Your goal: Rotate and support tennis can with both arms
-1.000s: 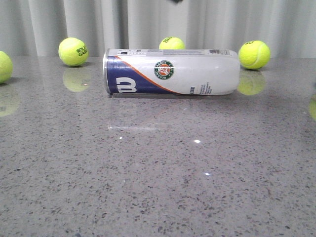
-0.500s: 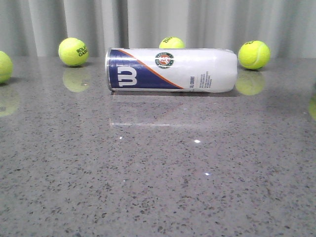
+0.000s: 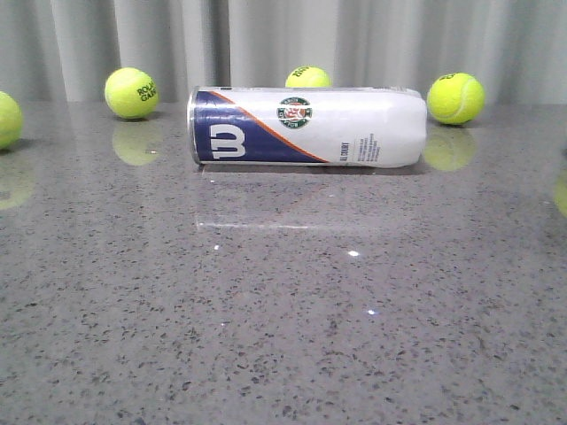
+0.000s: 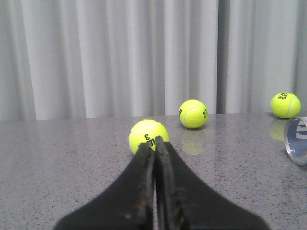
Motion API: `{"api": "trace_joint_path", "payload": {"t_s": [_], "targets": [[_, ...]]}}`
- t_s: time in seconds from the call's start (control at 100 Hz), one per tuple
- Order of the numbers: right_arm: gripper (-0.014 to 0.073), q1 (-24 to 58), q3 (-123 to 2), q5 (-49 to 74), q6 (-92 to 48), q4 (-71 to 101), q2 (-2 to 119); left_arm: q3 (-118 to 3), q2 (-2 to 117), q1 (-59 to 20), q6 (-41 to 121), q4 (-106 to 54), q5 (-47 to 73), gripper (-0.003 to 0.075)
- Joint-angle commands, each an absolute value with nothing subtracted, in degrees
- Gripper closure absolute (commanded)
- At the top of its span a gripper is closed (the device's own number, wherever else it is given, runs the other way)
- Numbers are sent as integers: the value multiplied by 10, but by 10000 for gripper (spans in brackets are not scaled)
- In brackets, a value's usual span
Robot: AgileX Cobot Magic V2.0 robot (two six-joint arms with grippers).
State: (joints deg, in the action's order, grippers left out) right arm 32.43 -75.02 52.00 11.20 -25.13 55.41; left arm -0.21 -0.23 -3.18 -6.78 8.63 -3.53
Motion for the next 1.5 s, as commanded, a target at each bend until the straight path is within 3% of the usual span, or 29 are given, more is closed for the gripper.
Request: {"api": "trace_joint_path", "payload": {"t_s": [0.0,0.8,1.23,1.49], "targets": [[-50,321,-755,471,118,-276,545,25,-23,-33,-72,85,-82,741],[-50,315,-681,492,139,-289,472,25,-23,-33,-72,85,-82,741],[-50,128,-511,296,65,-73,382,25,-23,-33,-72,85,-82,741],[-50,93,-373,228,34,-24,297,25,-23,-33,-72,85,-82,741]]}}
